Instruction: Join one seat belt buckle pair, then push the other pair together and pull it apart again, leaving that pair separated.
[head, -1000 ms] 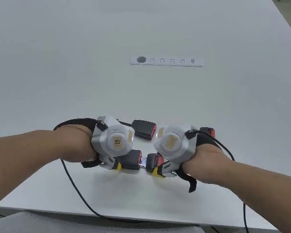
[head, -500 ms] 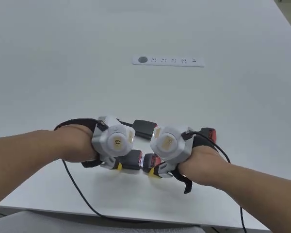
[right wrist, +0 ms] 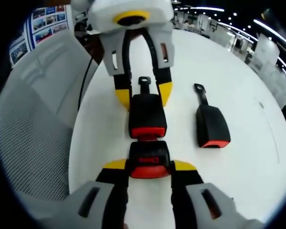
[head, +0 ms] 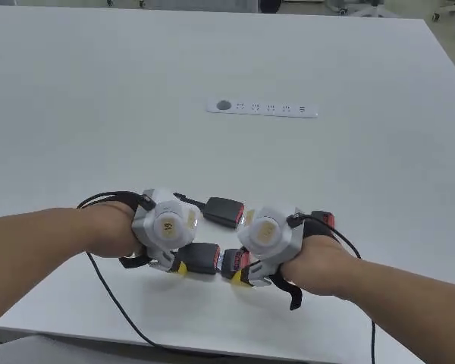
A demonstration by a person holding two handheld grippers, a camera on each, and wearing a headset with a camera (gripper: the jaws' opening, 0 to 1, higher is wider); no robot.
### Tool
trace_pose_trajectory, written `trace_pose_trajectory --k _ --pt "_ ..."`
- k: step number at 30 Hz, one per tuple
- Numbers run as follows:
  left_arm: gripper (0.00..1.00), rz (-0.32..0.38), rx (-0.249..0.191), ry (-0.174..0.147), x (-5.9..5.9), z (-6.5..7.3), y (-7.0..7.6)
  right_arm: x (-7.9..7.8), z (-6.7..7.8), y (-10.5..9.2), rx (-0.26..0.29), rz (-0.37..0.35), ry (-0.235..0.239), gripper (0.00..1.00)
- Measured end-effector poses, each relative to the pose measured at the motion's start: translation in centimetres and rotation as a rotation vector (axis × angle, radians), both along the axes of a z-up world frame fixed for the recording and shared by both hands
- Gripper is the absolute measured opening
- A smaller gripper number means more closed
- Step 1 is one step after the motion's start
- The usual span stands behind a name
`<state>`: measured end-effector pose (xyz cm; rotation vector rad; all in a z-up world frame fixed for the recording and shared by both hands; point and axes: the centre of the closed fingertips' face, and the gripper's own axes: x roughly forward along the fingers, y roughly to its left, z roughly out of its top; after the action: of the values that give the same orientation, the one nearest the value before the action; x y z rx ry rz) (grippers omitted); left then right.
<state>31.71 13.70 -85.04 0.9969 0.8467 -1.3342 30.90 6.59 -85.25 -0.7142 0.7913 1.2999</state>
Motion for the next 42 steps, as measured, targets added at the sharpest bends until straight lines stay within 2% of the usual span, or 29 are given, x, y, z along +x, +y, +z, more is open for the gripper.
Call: trace_pose_trajectory --k 4,9,13,20,24,25,26,28,30,32,34,36,38,42 --pt "0.31 0.009 0.004 -0.007 0.0 0.0 -0.1 -0.1 -0.1 0.0 -0.017 0.017 -0.007 0.33" --pt "0.32 0.041 0.020 0.005 0.0 0.0 -0.1 0.0 -0.1 -0.1 -0.036 0.019 -0.014 0.34" --pt "0.32 0.037 0.033 -0.002 -0.1 0.0 -0.1 0.0 -0.2 -0.1 -0.051 0.032 -0.026 0.34" --pt "0.33 0.039 0.023 0.001 -0.1 0.0 -0.1 -0.2 -0.1 0.0 -0.051 -0.016 -0.038 0.35" --pt "0.34 0.022 0.023 -0.025 -0.2 0.1 -0.2 -0.2 0.1 0.0 -0.048 -0.042 -0.034 0.39" --pt "0.35 0.024 0.022 -0.023 -0.2 0.2 -0.2 -0.1 0.5 0.0 -0.035 -0.046 -0.043 0.39" --pt "0.39 0.015 0.031 0.007 -0.8 0.3 0.0 0.1 1.1 0.3 -0.004 -0.066 -0.038 0.38" --pt "0.43 0.025 -0.004 -0.012 -0.4 1.2 -0.5 0.0 2.1 0.5 0.027 -0.075 -0.019 0.37" --pt "0.42 0.059 -0.060 -0.022 0.2 2.7 -1.2 0.0 2.9 0.6 0.036 -0.059 -0.038 0.36" --pt "0.42 0.059 -0.087 -0.028 0.6 3.8 -1.8 0.2 3.6 0.5 0.046 -0.058 -0.055 0.37" --pt "0.43 0.058 -0.100 -0.041 1.1 4.3 -2.2 0.3 4.1 0.6 0.062 -0.054 -0.062 0.37" --pt "0.44 0.062 -0.137 -0.041 1.6 4.8 -3.1 0.5 4.6 0.4 0.070 -0.048 -0.078 0.37" --pt "0.44 0.061 -0.144 -0.067 2.7 5.1 -3.7 0.7 4.8 -0.2 0.076 -0.052 -0.080 0.37" --pt "0.43 0.086 -0.172 -0.095 4.9 5.4 -4.4 1.5 4.8 -1.8 0.072 -0.062 -0.090 0.37"
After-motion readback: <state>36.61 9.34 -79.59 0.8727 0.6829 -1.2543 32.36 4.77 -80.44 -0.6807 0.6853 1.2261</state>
